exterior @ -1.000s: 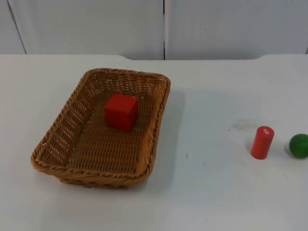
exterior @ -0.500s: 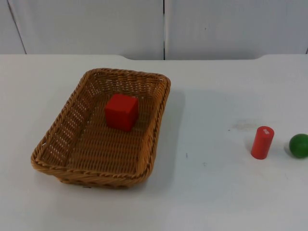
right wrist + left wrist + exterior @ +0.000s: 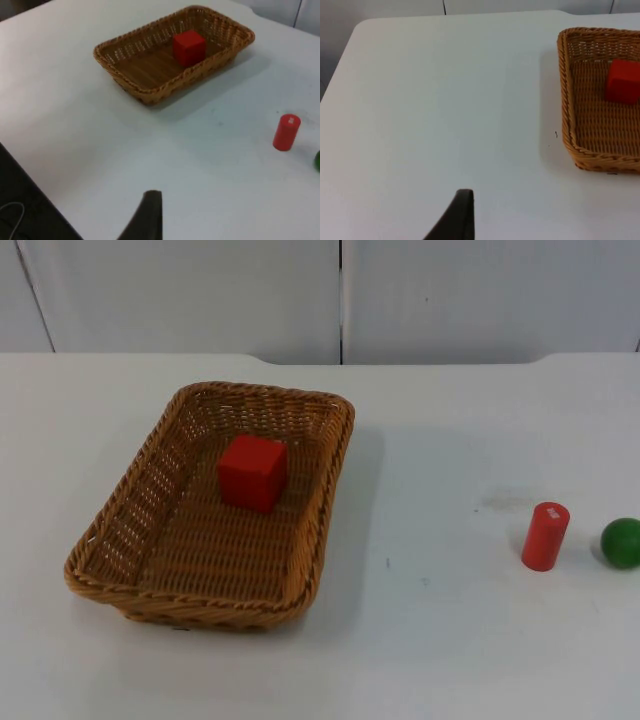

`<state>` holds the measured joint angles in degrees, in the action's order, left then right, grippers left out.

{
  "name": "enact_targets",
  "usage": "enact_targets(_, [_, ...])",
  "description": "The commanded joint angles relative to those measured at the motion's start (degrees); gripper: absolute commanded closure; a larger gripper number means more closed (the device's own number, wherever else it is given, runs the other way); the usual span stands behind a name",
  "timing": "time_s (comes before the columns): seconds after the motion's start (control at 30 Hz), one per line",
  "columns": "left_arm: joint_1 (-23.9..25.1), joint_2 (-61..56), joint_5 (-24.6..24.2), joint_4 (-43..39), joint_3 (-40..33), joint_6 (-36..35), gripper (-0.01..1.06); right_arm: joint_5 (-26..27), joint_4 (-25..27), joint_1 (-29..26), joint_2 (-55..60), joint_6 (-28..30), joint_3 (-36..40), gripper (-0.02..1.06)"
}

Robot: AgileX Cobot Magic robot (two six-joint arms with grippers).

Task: Pick up the basket with the left hand and place the object to the left of the red cylinder into the basket with the right hand.

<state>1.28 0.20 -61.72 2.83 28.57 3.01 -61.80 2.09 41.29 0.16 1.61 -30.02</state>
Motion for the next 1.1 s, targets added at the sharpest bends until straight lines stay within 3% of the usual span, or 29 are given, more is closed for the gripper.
enact_targets(0.0, [-0.1, -0.2, 0.1, -0.1, -0.2, -0.4, 0.0, -0.1, -0.8, -0.1, -0.2, -0.9, 0.6, 0.18])
enact_targets(0.53, [-0.1, -0.2, 0.1, -0.1, -0.2, -0.4, 0.0, -0.1, -0.7, -0.1, -0.2, -0.7, 0.6, 0.18])
enact_targets(0.73, [-0.1, -0.2, 0.1, 0.7, -0.2, -0.4, 0.0, -0.1, -0.7, -0.1, -0.2, -0.7, 0.6, -0.01])
enact_targets(1.07, [-0.1, -0.2, 0.1, 0.7, -0.2, -0.4, 0.0, -0.1, -0.5, -0.1, -0.2, -0.7, 0.6, -0.01])
